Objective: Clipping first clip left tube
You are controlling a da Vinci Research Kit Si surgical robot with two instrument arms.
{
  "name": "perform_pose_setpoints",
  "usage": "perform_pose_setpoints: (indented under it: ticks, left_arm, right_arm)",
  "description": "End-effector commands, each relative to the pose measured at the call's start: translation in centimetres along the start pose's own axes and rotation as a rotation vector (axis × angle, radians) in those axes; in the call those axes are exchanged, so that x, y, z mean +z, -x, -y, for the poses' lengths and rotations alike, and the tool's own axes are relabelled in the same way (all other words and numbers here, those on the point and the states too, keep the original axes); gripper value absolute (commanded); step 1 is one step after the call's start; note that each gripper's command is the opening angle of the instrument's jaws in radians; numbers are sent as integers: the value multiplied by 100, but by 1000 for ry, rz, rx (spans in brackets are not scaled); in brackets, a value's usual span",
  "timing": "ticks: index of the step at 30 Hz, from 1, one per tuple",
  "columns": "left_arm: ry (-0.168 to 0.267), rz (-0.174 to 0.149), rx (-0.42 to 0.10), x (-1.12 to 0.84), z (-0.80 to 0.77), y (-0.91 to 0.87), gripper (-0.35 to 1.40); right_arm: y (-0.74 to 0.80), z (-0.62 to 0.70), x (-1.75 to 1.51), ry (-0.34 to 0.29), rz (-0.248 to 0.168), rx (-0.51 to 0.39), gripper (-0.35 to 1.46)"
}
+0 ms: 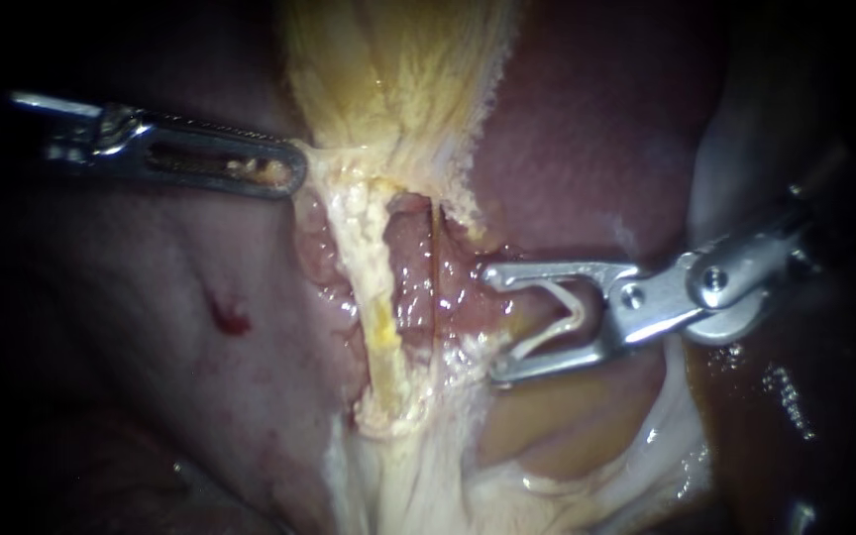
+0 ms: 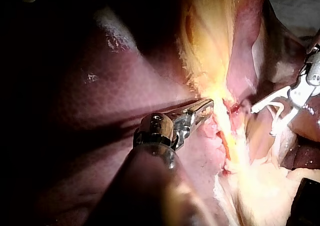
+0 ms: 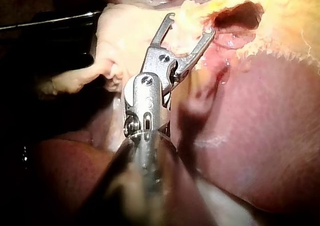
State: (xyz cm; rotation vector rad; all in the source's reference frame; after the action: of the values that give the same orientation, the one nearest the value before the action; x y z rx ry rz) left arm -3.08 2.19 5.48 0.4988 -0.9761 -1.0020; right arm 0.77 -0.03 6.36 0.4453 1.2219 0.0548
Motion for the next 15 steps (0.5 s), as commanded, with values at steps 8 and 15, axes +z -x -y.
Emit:
perform_pose_setpoints:
  ticks: [8, 15]
  left_arm:
    - [2, 0, -1, 2, 1, 1, -35]
    - [3, 1, -1, 3, 2, 1, -35]
  right_arm:
    - [12, 0, 35, -15, 1, 52, 50]
    - [31, -5, 56, -22, 5, 77, 50]
